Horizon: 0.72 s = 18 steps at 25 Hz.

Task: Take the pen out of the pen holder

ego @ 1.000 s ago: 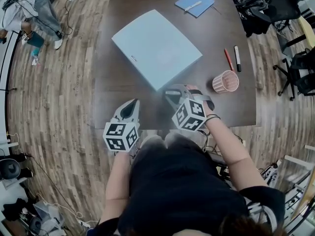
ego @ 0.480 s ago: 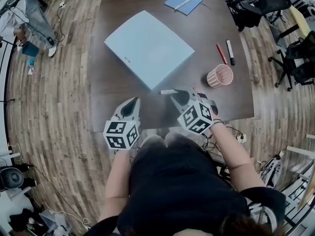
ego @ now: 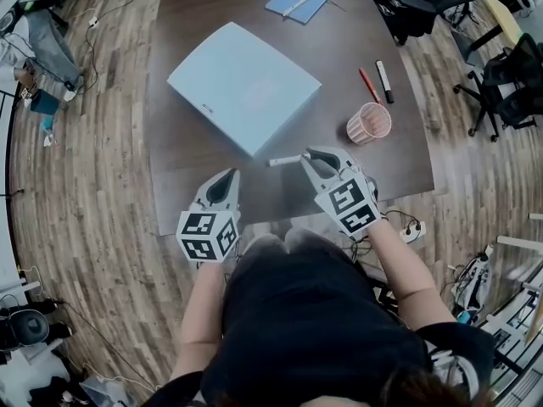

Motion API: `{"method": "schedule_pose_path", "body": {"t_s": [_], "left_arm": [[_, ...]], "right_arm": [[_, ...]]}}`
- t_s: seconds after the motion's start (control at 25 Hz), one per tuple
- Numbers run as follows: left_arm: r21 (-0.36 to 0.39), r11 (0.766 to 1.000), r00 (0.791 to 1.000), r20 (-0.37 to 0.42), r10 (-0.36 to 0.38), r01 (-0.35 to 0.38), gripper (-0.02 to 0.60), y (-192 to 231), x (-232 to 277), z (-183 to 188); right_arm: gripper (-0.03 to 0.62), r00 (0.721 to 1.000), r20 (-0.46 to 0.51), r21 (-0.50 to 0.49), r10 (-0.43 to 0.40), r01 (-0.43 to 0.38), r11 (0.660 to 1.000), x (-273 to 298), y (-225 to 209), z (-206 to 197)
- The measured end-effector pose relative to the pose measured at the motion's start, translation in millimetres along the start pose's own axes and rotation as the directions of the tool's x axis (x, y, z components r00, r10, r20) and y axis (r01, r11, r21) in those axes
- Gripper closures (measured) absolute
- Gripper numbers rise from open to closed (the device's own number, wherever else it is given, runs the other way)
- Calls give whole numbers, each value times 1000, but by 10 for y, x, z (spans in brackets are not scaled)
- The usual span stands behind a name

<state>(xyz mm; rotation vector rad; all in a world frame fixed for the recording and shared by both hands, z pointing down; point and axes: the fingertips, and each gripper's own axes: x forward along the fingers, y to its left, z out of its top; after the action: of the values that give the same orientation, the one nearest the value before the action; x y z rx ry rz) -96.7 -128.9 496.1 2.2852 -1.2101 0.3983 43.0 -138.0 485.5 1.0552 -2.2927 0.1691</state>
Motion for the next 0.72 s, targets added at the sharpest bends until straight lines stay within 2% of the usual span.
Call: {"method": "schedule_pose_path", "body": {"t_s": [0.12, 0.24, 0.52, 0.72], "left_arm": [[4, 1000, 1000, 5, -6, 6, 565, -52, 1, 30], [7, 1000, 1000, 15, -8, 8, 565, -95, 1, 70], [3, 1000, 999, 38, 10, -10, 565, -128, -53, 133], [-8, 1000, 999, 38, 14, -14, 565, -123, -80, 99]], "right_arm": [[545, 999, 27, 121, -21, 18, 993, -82, -70, 32], [560, 997, 49, 198, -52, 41, 979, -149, -159, 29], [576, 993, 57, 290, -104, 84, 953, -222, -248, -1], [576, 994, 55, 377, -90, 63, 924, -196, -200, -35]]}}
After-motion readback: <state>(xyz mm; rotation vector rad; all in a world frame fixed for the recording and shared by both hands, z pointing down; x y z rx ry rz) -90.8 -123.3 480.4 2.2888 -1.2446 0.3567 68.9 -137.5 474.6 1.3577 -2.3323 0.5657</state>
